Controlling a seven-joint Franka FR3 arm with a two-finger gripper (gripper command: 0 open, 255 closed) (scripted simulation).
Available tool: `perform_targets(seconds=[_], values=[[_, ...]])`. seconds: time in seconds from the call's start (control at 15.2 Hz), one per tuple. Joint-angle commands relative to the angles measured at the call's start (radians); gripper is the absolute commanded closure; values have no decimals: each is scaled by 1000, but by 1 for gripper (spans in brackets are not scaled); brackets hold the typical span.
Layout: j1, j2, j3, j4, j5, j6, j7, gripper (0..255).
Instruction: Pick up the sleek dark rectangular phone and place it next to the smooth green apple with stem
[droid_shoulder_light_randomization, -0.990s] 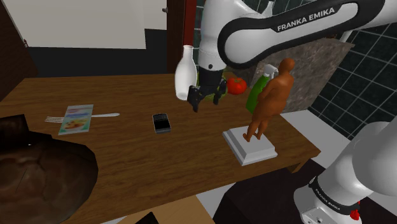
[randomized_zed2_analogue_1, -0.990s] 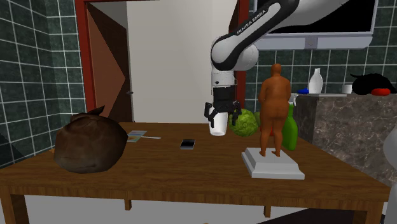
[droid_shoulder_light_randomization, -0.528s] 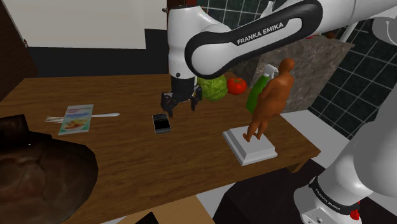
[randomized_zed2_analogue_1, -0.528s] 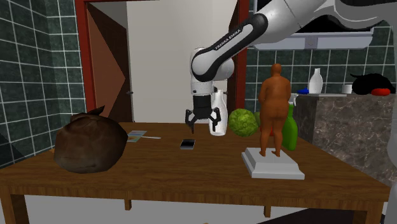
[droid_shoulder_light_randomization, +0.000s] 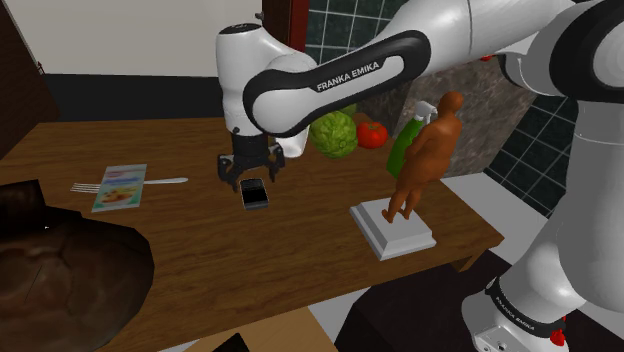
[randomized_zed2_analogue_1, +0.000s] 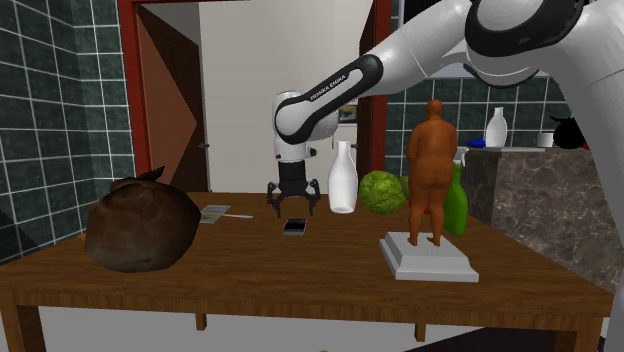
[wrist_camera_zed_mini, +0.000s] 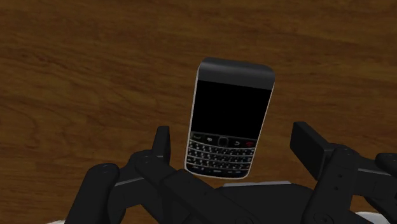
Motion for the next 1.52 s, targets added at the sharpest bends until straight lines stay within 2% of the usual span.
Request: perform_targets(seconds=[0.0, 0.26, 0.79, 0.86, 1.45], values=[[5, 17, -4, -2, -8, 18, 9, 0], [6, 43, -12, -28, -22, 67, 18, 0], [6, 43, -12, -28, -22, 67, 17, 0], [6, 43, -12, -28, -22, 67, 17, 255], [6, 43, -12, -28, -22, 67, 18, 255]])
